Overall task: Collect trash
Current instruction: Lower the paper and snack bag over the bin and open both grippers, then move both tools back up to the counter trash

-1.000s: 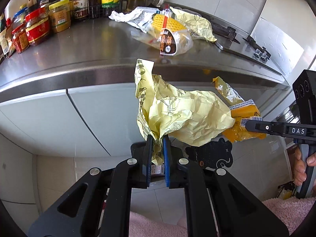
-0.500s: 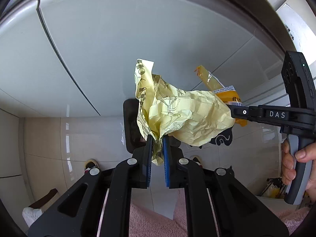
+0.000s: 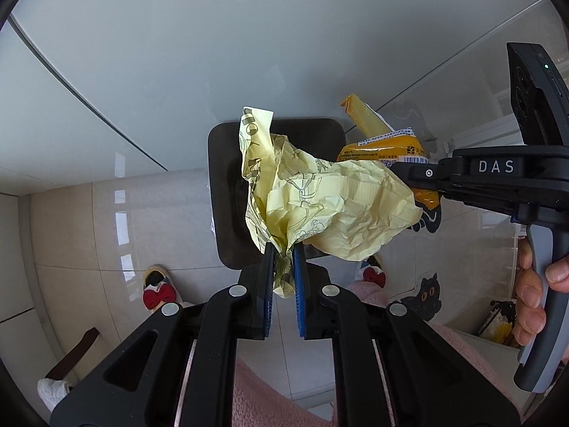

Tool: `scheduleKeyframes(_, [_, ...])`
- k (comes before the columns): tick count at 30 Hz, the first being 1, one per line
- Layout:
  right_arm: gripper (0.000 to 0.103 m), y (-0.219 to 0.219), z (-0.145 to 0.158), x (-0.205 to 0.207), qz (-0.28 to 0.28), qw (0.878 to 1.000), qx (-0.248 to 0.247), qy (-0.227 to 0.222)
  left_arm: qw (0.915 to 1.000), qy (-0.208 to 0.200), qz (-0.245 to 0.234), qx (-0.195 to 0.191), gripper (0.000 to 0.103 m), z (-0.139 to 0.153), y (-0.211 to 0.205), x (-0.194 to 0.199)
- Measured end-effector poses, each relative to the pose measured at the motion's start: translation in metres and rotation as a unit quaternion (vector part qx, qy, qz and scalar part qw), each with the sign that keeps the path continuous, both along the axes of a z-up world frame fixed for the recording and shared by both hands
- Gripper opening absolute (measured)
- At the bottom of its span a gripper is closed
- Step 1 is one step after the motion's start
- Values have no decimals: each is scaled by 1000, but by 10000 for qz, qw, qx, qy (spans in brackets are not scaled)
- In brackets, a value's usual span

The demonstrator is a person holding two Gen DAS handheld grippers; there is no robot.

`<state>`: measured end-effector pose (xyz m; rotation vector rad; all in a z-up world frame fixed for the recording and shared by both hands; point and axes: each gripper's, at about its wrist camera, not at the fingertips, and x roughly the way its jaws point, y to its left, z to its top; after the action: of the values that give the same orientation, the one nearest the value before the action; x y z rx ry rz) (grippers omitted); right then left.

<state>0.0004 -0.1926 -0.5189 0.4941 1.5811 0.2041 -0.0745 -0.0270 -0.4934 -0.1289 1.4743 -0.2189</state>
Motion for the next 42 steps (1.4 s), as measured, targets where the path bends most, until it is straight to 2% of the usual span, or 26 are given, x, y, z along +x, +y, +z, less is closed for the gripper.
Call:
scheduleKeyframes(8, [10,5,-21,7,-96,9998,54,167,9996,231,109,-123,12,-21,6,0])
scheduleKeyframes(11, [12,6,-25,8,-113,9995,91,264,9991,327,140,-210,24,-22,8,0])
scheduleKeyframes(13, [24,5,-26,8,-111,9996,68,270,9990,341,163,-228,34,-19,7,1])
scheduleKeyframes(15, [60,3,-24,8,-203,9995,119,233,9990,343,169,-230,41,-18,7,2])
scheduleKeyframes(19, [65,0,-15,9,-274,9995,101,142,9990,308,206,-237,58,-10,7,1])
scheduleKeyframes(21, [80,-3,-8,10,-330,9994,82,79,9990,296,224,-266,70,-7,6,1])
scheduleKeyframes(25, [90,-11,8,10,-402,9992,60,-56,9991,187,223,-309,86,7,3,1])
scheduleKeyframes(27, [98,-15,15,10,-441,9990,77,-94,9991,127,234,-340,89,15,3,2])
scheduleKeyframes(34, [98,-26,60,-3,-415,9985,133,-328,9988,-147,232,-397,90,61,0,1])
scheduleKeyframes(42, [99,-48,154,-25,-412,9945,310,-917,9943,-941,127,-484,92,150,13,-4])
